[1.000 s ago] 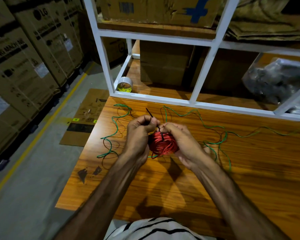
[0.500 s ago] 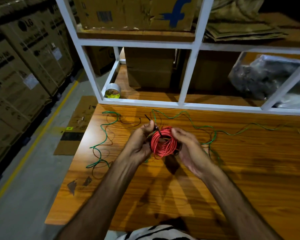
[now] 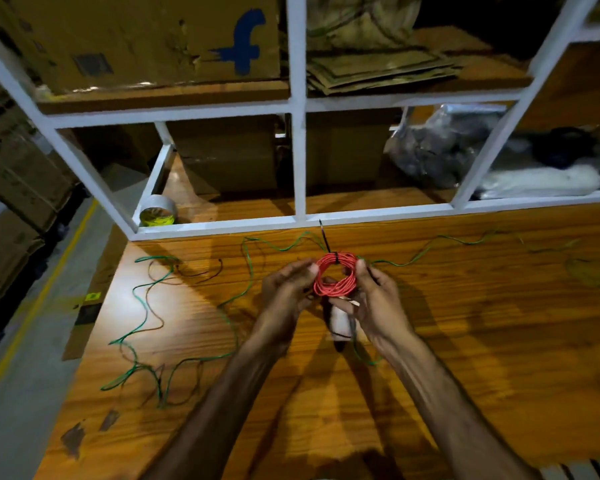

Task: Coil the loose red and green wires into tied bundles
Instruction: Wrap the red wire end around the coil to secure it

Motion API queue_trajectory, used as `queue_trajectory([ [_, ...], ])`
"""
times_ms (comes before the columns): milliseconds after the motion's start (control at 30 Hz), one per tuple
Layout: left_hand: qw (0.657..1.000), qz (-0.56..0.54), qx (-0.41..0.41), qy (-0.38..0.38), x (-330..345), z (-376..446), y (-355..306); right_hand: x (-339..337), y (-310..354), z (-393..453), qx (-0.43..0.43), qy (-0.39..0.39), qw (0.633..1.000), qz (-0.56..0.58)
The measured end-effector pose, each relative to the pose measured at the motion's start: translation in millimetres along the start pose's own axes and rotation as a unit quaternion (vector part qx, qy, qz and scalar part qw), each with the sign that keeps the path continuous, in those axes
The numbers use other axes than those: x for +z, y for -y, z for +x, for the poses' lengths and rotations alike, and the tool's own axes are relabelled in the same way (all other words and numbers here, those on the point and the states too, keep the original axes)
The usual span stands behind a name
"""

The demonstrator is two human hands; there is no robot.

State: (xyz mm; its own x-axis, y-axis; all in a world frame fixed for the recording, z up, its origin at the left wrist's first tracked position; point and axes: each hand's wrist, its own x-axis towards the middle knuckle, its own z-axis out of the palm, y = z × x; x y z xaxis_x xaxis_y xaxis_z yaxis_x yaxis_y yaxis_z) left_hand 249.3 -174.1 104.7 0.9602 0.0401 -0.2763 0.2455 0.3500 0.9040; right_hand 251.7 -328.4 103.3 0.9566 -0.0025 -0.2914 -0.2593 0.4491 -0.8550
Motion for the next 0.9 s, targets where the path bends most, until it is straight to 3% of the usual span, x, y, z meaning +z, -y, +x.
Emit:
queue_trajectory([
  [133, 0.991, 0.125, 0.055, 0.01, 34, 30, -2, -26, 13, 29, 0.036, -0.044, 0.997, 0.059],
  [300, 0.972, 0.227, 0.048, 0.042, 63, 98, -6, -67, 40, 74, 0.023, -0.04, 0.996, -0.073],
  [567, 0.955, 0.29, -0.021, 0.062, 105, 180, -2, -105, 83, 152, 0.056, -0.046, 0.941, -0.329],
  [800, 0.968, 0.232, -0.09, 0.026, 108, 220, 42, -117, 74, 205, 0.061, -0.084, 0.92, -0.379],
  [900, 0.957, 0.283, -0.065, 0.013, 99, 234, 66, -119, 66, 220, 0.07, -0.103, 0.923, -0.365],
])
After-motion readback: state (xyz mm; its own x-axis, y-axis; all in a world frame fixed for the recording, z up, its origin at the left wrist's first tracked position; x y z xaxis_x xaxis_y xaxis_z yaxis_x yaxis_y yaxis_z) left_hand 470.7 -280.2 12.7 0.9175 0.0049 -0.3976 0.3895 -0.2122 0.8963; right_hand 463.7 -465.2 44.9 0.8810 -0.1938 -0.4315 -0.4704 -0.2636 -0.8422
